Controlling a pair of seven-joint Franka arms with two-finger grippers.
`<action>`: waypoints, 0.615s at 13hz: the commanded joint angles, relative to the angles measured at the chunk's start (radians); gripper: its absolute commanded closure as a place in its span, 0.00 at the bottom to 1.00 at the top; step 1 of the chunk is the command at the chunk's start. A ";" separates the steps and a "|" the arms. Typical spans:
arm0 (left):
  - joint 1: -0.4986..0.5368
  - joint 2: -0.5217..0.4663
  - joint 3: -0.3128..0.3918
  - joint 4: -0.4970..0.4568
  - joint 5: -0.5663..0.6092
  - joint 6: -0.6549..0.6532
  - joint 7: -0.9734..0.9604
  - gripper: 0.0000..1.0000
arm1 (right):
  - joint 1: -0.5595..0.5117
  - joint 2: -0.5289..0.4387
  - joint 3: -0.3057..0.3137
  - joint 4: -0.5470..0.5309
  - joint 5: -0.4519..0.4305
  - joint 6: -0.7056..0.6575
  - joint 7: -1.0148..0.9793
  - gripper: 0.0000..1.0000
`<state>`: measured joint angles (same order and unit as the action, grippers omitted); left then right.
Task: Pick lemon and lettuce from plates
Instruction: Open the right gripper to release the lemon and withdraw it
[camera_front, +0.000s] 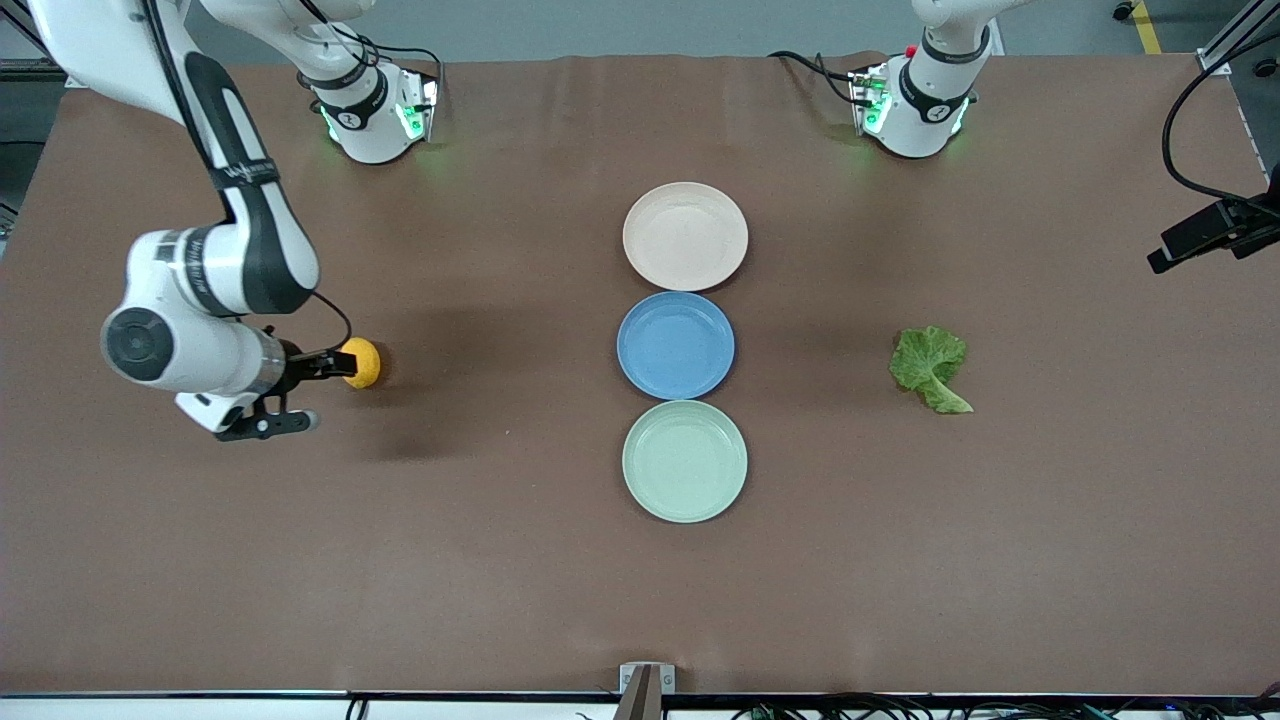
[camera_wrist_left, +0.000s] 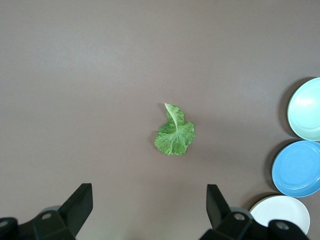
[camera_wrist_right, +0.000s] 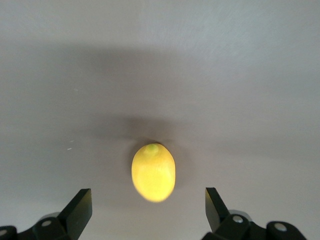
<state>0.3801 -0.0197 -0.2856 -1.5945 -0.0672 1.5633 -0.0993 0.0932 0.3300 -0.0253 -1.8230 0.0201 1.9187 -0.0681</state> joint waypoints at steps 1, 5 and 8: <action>-0.010 0.018 -0.003 0.039 -0.002 -0.023 0.010 0.00 | -0.013 0.000 -0.002 0.132 0.000 -0.137 0.023 0.00; -0.015 0.018 -0.004 0.041 0.001 -0.023 0.006 0.00 | -0.042 -0.005 -0.001 0.306 -0.003 -0.340 0.051 0.00; -0.015 0.020 -0.004 0.039 0.001 -0.023 0.007 0.00 | -0.079 0.001 -0.001 0.410 -0.006 -0.431 0.042 0.00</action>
<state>0.3647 -0.0104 -0.2870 -1.5814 -0.0672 1.5633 -0.0993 0.0481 0.3202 -0.0378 -1.4765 0.0184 1.5258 -0.0303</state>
